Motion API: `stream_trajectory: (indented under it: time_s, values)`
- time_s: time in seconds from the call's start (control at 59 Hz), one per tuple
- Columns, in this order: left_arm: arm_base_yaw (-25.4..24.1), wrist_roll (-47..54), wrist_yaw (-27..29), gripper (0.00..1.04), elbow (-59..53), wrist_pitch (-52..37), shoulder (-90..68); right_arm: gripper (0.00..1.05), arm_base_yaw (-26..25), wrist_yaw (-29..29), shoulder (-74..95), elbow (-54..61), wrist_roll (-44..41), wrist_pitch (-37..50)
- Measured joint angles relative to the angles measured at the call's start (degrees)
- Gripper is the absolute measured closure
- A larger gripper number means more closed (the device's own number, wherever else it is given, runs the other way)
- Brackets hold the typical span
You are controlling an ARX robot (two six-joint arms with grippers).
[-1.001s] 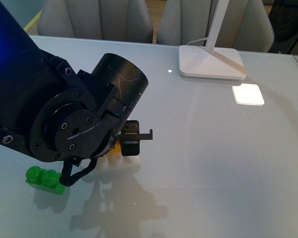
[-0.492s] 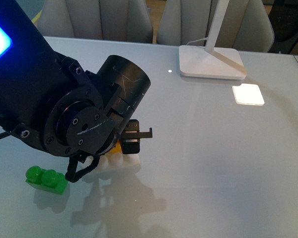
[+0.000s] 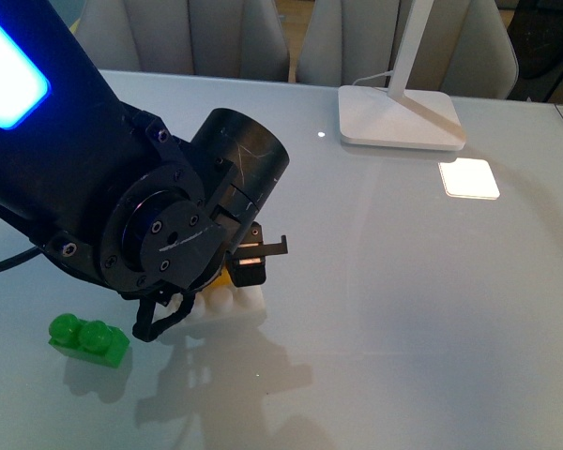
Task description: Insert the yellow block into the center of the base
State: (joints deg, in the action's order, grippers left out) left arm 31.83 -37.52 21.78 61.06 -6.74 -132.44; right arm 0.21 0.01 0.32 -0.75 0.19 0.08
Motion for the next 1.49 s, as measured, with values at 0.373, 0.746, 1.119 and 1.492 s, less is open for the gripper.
stream_trajectory:
  time_s: [0.373,0.746,1.119,1.492]
  values:
    - [0.0,-2.0,0.7,0.42,0.5,0.2,-0.9,0.09,0.0,0.0,0.0,0.0,0.0,0.0]
    - [0.4,-2.2,2.4,0.42,0.5,-1.9,-3.0,0.09,0.0,0.0,0.0,0.0,0.0,0.0]
    - [0.5,-1.4,3.2,0.42,0.7,-2.6,-3.7,0.09,0.0,0.0,0.0,0.0,0.0,0.0]
    - [-0.4,-0.9,1.7,0.13,0.5,-2.7,-3.8,0.09,0.0,0.0,0.0,0.0,0.0,0.0]
